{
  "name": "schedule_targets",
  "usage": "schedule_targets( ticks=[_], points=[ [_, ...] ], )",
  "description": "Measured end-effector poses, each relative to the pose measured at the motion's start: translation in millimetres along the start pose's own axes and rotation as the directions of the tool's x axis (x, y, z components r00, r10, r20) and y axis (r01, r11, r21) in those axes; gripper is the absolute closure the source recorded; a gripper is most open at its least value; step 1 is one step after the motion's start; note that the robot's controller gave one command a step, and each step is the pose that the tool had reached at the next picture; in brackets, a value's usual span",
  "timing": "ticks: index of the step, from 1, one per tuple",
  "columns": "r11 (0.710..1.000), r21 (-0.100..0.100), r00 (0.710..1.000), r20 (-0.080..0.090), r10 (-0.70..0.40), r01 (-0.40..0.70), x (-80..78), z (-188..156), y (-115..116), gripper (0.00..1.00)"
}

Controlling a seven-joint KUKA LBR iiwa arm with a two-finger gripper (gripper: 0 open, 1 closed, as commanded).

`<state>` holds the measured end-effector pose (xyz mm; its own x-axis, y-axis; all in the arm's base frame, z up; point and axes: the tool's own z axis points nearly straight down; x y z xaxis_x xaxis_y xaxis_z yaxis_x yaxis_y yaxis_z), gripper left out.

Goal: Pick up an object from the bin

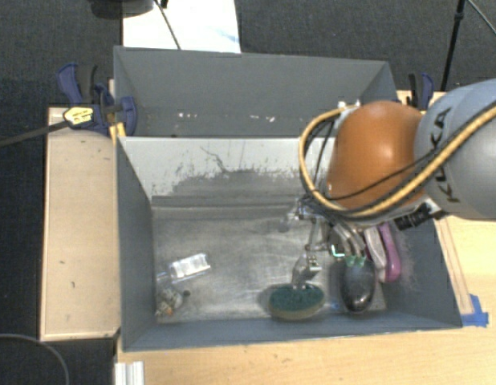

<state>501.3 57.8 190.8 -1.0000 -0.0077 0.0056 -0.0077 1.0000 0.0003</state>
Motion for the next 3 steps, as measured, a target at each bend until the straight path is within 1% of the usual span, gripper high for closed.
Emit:
schedule_targets(
  ticks=[1, 2, 3],
  points=[
    [0.948, -0.002, 0.948, 0.016, -0.318, 0.318, 0.4, 101, -16, 0.00],
    [0.949, -0.005, 0.948, -0.021, -0.316, 0.316, 8.2, 104, -19, 1.00],
    [0.776, 0.009, 0.776, 0.013, -0.631, 0.631, -2.2, -101, -18, 1.00]
  ],
)
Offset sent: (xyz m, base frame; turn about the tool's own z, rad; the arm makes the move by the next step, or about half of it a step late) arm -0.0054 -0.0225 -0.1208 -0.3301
